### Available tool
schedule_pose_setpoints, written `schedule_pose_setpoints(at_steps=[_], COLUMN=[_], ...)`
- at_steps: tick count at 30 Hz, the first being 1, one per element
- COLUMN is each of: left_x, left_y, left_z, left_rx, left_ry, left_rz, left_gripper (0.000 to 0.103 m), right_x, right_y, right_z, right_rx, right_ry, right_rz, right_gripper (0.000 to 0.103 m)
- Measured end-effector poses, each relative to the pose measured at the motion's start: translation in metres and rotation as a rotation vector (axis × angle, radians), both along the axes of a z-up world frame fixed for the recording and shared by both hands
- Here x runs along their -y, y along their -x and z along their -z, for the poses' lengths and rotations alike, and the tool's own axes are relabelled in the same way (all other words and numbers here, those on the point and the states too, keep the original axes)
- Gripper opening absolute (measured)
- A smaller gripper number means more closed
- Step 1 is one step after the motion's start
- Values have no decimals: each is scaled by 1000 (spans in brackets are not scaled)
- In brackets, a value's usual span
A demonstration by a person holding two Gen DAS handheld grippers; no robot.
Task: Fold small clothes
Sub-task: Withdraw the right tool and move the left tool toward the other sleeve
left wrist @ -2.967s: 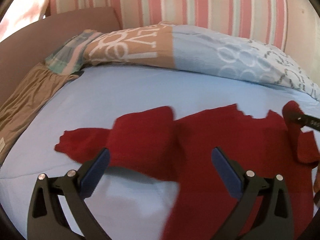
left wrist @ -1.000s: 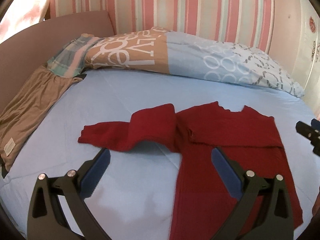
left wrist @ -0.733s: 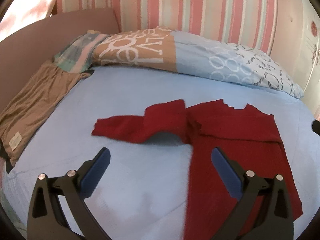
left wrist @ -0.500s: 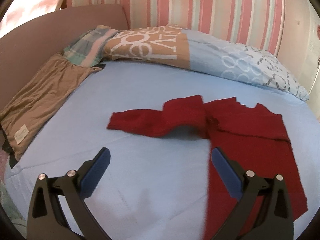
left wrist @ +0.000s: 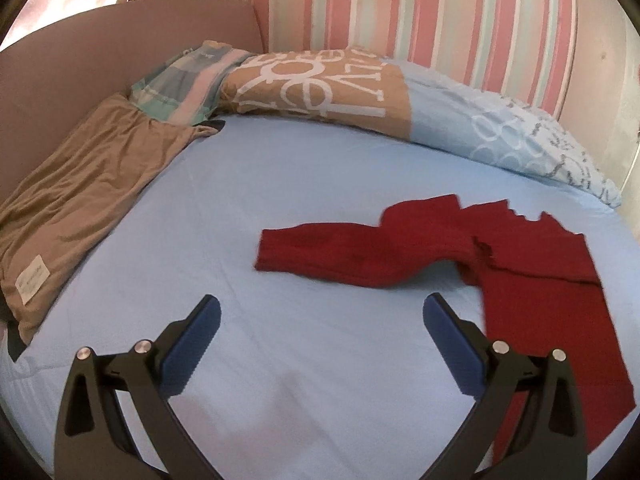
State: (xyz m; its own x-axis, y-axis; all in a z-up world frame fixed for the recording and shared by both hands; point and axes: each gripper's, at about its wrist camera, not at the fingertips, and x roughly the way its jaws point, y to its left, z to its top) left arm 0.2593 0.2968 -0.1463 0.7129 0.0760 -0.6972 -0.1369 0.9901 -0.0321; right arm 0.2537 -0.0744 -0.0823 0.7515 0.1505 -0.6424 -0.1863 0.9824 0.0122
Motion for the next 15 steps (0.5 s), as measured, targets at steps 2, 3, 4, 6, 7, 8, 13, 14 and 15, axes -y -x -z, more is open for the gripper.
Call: schedule_pose_setpoints(at_steps=[2,3,4,6,7,8,13,14,15], left_x=[-9,-12,-14,-19,-20,-23,-40,-44,-48], left_y=[-9,-13,-16,-25,-29,-33,-58,-62,-67], left_z=[7,10,12,19,21,24,43,47,51], left_rx=[-9,-9,-8,-8,-9,-9,-35,-40,-43], left_ry=[17,26,26,43,52,58,90,104,114], left_rz=[-7,-7,-7,7,14,21,4,-6,-13], left_gripper=[101,101,101,101,101,101,101,101,101], right_x=[-4,-6,-8,-12,-12,-14,-15,-16,-16], right_y=[-7,-10,-14,-22,-25,-28,-40,-42,-44], right_z=[6,9,12,20,23,27,41,44,45], right_rx=[-2,-3,-5,-10,-12,-17,-36,-36,-34], right_ry=[-5,-4,-3,0,3,2,-8,-7,-4], right_rz=[-2,-1,-1,0,0,1,-6,-7,-7], right_gripper=[92,92,92,92,92,92,93,93,93])
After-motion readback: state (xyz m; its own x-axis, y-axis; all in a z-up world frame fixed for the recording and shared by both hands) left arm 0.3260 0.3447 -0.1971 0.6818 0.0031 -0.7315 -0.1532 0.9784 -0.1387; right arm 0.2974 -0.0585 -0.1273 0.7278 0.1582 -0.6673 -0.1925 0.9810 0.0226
